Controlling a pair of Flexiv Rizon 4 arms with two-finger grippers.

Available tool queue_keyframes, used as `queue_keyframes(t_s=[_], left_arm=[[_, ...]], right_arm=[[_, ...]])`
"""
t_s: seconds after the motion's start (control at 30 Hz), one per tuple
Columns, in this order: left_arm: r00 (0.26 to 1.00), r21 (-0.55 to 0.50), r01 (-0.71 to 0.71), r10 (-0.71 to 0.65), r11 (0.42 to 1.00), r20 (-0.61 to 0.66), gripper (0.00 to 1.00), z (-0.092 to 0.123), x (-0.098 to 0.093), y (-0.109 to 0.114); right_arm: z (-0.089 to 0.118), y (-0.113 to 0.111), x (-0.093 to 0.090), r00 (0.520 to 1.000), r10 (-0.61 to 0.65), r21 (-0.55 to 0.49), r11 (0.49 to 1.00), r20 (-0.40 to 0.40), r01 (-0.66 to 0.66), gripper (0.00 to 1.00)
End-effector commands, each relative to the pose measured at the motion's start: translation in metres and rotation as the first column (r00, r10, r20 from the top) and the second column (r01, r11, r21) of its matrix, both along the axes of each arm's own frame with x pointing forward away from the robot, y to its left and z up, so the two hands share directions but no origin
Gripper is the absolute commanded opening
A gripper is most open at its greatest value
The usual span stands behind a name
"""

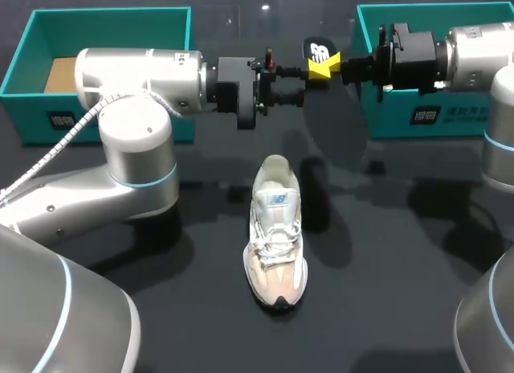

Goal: Take the shoe out of the shoebox, open the shoe tongue, remove and reinsert the insole, then place the shoe into the shoebox

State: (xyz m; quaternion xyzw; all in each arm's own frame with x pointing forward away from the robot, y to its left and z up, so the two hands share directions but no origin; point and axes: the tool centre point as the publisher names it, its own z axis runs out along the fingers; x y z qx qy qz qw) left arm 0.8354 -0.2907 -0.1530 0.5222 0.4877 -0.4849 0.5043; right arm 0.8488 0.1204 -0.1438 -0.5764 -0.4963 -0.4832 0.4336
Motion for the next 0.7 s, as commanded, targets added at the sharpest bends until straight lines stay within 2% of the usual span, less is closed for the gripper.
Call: queue_keyframes(t_s=[0.03, 0.3, 0.7], left_arm=[[1.000, -0.007, -0.003, 0.003, 1.000, -0.004, 0.42, -0.003, -0.001, 0.000], [1.000, -0.006, -0.010, 0.010, 1.000, -0.010, 0.39, -0.005, -0.007, 0.000], [1.000, -0.014, -0.004, 0.004, 1.000, -0.002, 0.28, -0.001, -0.016, -0.005]], right_arm=[[0.000, 0.001, 0.000, 1.000, -0.001, -0.002, 1.000, -0.001, 0.001, 0.00], [0.000, 0.001, 0.000, 1.000, -0.001, -0.002, 1.000, -0.001, 0.001, 0.00], [0.000, 0.001, 0.000, 1.000, -0.001, -0.002, 1.000, -0.001, 0.001, 0.00]])
